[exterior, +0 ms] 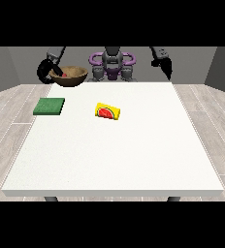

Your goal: Pick the cup and pour the ball into the bowl, then pick the bowl and place it on the pad

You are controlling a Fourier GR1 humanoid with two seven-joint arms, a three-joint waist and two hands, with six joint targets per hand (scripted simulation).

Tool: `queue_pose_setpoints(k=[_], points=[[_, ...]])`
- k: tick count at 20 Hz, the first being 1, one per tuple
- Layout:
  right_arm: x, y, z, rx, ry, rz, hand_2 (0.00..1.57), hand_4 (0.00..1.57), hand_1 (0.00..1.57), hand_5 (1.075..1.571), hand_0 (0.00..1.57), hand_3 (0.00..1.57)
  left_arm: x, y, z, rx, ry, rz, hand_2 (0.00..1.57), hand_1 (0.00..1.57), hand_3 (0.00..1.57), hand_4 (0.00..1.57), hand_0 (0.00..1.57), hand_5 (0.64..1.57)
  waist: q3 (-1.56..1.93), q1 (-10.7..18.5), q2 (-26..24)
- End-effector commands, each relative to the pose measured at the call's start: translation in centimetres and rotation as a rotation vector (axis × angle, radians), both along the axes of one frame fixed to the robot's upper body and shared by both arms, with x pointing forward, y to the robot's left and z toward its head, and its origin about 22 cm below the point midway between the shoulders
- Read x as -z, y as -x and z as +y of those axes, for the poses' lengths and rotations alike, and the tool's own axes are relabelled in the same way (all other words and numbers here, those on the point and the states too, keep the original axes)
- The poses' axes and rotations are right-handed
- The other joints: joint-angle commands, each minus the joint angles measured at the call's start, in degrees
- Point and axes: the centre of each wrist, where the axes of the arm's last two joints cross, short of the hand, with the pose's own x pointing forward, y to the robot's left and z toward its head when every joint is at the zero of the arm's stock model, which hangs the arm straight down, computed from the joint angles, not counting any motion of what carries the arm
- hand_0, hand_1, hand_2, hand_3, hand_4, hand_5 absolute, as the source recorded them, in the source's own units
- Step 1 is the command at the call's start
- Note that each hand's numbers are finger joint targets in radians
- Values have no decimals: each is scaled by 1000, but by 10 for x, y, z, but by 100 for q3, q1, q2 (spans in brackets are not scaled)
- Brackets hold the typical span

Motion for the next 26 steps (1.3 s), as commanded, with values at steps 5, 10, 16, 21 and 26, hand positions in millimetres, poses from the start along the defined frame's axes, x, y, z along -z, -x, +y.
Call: queue_pose_setpoints(k=[5, 10, 16, 21, 26], points=[[-26, 2, -47, 89, 7, -50, 1571, 777, 1571, 1571, 1571, 728, -38, -17, -19, 57, 33, -76, 0, 0, 0, 1096, 0, 1448, 12, 378, 502], [-38, 26, -104, 111, 57, -150, 1571, 911, 1571, 1571, 1571, 0, -82, -17, 78, 40, 39, -205, 0, 0, 0, 1311, 0, 1525, 14, 546, 951], [-31, 34, -109, 146, 84, -253, 1571, 820, 1571, 1570, 1571, 0, -125, 2, 169, -46, 49, -340, 0, 0, 0, 1280, 0, 1571, 11, 680, 1468], [-58, 14, -105, 163, 31, -366, 1571, 763, 1571, 1567, 1571, 0, -147, 15, 213, -71, 42, -383, 0, 0, 0, 1213, 0, 1565, 10, 608, 1865], [-59, 28, -138, 271, 37, -344, 1571, 0, 1571, 1560, 1571, 709, -146, 9, 206, -81, 58, -410, 0, 0, 0, 1189, 0, 1558, 14, 474, 2068]])
